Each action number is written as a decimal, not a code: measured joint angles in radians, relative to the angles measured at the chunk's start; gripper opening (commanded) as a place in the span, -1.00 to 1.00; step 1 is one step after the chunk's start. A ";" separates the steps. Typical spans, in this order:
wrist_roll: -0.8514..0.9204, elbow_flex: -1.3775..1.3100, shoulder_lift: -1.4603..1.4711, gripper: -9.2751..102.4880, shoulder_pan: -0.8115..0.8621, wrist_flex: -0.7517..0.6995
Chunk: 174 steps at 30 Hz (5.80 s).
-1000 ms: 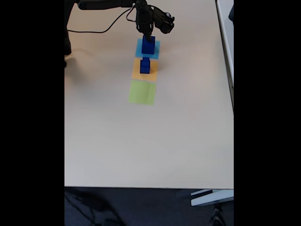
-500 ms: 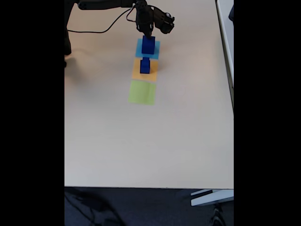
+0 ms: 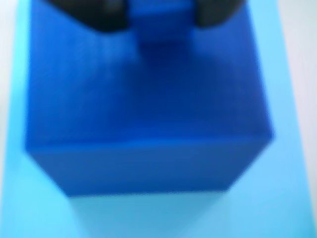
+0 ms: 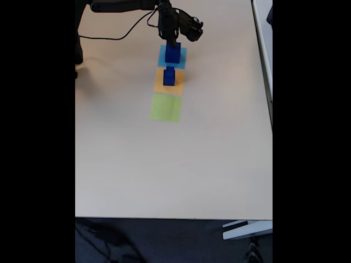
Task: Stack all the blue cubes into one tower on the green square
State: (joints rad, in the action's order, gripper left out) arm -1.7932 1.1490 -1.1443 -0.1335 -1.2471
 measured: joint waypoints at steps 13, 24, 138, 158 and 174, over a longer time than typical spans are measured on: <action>0.103 -0.207 -0.028 -0.83 0.055 -0.190; 0.225 -0.216 -0.029 -0.83 0.135 -0.195; 0.330 -0.012 -0.043 -0.76 0.288 -0.074; 0.330 0.000 -0.043 -0.68 0.288 -0.064; 0.351 0.011 -0.044 -0.62 0.288 -0.064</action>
State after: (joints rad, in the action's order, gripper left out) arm -1.4419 1.1597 -1.1888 0.1549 -1.3116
